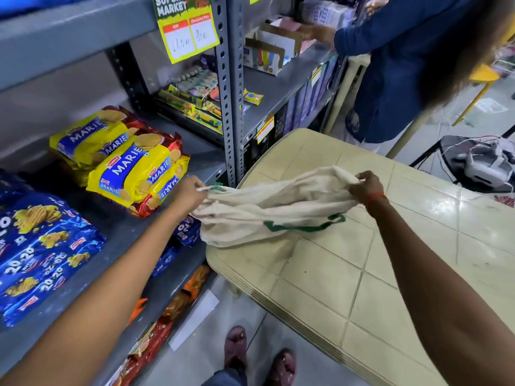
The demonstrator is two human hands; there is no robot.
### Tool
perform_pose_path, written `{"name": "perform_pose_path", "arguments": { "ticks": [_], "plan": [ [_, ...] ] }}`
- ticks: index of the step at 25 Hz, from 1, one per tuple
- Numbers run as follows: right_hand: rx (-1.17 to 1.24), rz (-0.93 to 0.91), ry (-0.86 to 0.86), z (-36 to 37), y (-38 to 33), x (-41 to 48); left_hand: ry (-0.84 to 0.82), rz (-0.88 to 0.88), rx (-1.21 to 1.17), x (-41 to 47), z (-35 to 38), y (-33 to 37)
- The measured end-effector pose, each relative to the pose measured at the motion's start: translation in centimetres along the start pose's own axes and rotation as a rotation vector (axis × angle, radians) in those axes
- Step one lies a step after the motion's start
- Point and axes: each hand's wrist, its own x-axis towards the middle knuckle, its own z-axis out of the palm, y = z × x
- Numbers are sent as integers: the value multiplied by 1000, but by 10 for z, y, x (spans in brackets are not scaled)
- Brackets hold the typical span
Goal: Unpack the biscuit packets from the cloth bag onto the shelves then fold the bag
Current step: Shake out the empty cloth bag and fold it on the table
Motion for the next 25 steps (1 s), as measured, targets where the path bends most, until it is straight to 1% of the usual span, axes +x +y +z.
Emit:
{"name": "perform_pose_path", "arguments": {
  "ticks": [2,3,4,5,6,7,9,10,11,12,14,16,17,18,19,20,21,22,23,24,25],
  "plan": [
    [-369,9,87,-33,-3,2,131,83,254,6,-21,16],
    [-482,8,112,-50,-9,-3,156,107,330,11,-31,25],
    [-528,-10,100,-65,-16,-7,164,112,364,14,-40,37],
    [-466,-21,36,-80,-25,-14,164,109,322,14,-48,51],
    [-315,-23,-74,-94,-33,-18,144,107,196,15,-56,67],
    [-114,2,-211,-109,-42,-28,78,92,-17,11,-62,86],
    [266,36,-486,-140,-54,-47,-130,20,-454,3,-71,126],
    [393,19,-557,-153,-57,-51,-232,-10,-598,0,-75,143],
    [471,-15,-584,-163,-60,-52,-298,-35,-689,-2,-77,156],
    [519,-45,-566,-170,-61,-52,-359,-41,-720,-5,-80,167],
    [512,-94,-461,-177,-60,-51,-470,-50,-708,-9,-80,182],
    [491,-121,-373,-181,-55,-49,-616,12,-714,-19,-74,195],
    [436,-130,-339,-183,-53,-50,-692,82,-660,-25,-68,198],
    [304,-156,-299,-184,-48,-47,-746,178,-528,-26,-63,200],
    [50,-178,-230,-186,-43,-45,-768,291,-322,-22,-57,196],
    [-259,-191,-78,-189,-35,-40,-747,414,-46,-18,-53,190],
    [-502,-180,119,-193,-26,-38,-656,504,256,-18,-50,182],
    [-595,-105,275,-197,-16,-35,-533,570,552,-19,-48,174],
    [-588,-22,350,-201,-5,-36,-460,616,804,-21,-47,167],
    [-536,45,343,-202,4,-36,-439,617,987,-25,-46,162],
    [-434,83,287,-202,10,-38,-414,587,1087,-30,-45,161]
  ]
}}
